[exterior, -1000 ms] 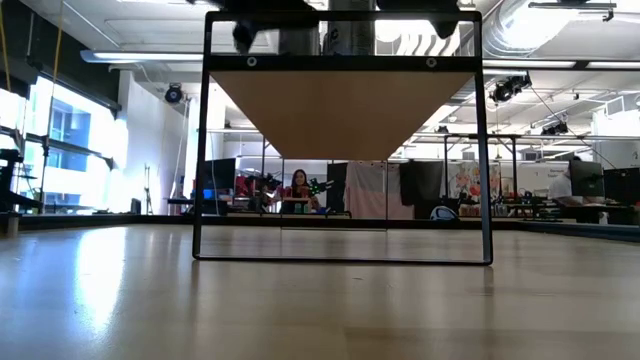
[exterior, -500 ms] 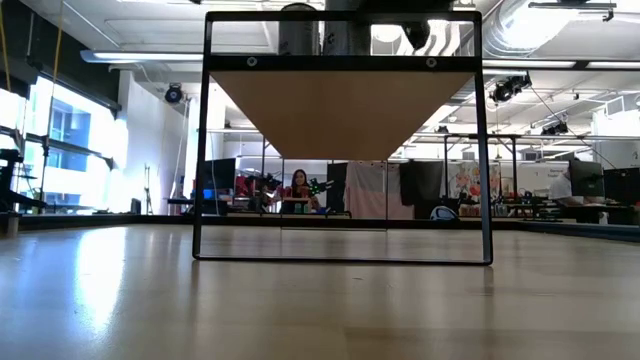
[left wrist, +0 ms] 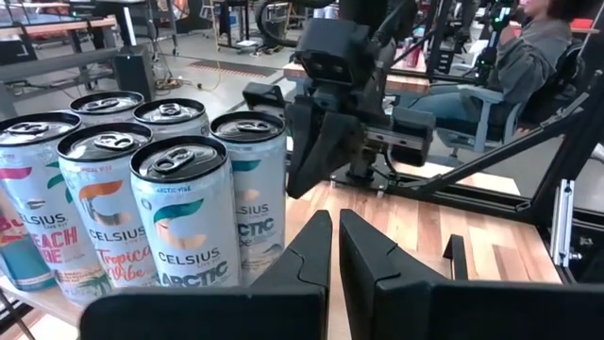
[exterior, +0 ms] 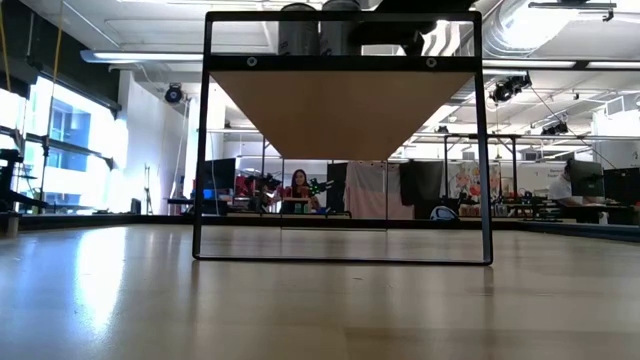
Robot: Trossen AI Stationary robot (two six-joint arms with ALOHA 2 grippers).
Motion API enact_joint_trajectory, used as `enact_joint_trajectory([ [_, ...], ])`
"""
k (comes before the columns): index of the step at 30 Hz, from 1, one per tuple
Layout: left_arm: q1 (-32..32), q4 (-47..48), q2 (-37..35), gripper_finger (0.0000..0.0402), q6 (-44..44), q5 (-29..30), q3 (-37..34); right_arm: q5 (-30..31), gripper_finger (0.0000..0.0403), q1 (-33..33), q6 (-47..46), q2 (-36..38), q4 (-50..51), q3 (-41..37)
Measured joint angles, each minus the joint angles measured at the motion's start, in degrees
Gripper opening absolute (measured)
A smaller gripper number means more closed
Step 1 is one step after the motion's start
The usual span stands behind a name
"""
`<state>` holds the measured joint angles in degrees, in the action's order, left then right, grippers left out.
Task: Place canned beverage on shelf
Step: Move the white blue soda can on the shelf aligned with the other white blue soda can, then return to Home Position
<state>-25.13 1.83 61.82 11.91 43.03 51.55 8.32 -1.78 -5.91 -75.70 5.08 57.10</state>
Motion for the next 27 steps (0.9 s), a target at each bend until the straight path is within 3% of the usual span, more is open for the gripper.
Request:
enact_joint_trajectory([
  [27, -0.33, -0.01, -1.24, 0.0, -2.26, -2.2, 0.0, -3.65, 0.0, 2.05, -0.44, 0.0, -0.61, 0.0],
])
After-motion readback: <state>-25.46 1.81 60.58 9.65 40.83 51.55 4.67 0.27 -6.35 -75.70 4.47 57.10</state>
